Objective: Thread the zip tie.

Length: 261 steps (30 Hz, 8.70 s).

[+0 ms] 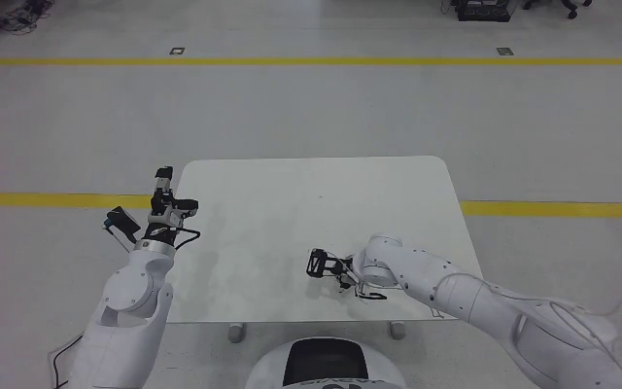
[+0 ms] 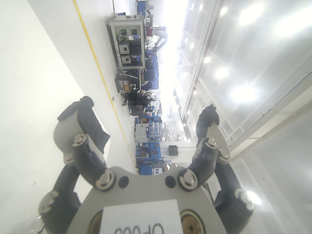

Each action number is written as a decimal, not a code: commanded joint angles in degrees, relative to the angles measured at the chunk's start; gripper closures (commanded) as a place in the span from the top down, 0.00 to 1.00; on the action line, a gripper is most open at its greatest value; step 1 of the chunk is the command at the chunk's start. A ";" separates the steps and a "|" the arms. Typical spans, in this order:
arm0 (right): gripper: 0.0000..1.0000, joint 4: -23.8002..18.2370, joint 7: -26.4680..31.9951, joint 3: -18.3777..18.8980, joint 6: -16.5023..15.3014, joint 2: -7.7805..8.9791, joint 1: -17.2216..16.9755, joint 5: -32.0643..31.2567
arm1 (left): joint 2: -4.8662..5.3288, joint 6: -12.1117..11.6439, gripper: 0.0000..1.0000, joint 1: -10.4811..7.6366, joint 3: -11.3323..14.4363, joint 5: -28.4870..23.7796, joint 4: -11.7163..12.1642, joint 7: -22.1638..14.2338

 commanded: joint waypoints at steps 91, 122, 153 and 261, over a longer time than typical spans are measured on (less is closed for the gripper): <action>0.00 -28.67 -0.75 10.71 7.00 14.42 -14.12 -11.32 | 0.00 0.00 1.00 0.00 0.00 0.00 0.00 0.00; 0.00 -25.21 -41.91 26.47 0.00 21.03 -27.75 -2.94 | 0.00 0.00 1.00 0.00 0.00 0.00 0.00 0.00; 0.00 -23.69 -53.86 24.67 0.00 23.54 -27.20 23.44 | -0.65 -0.38 1.00 -0.38 10.41 16.49 -5.10 0.09; 0.00 -16.72 -18.28 35.38 9.66 14.86 -26.24 89.53 | 15.10 16.92 1.00 -32.67 57.44 114.02 13.88 18.36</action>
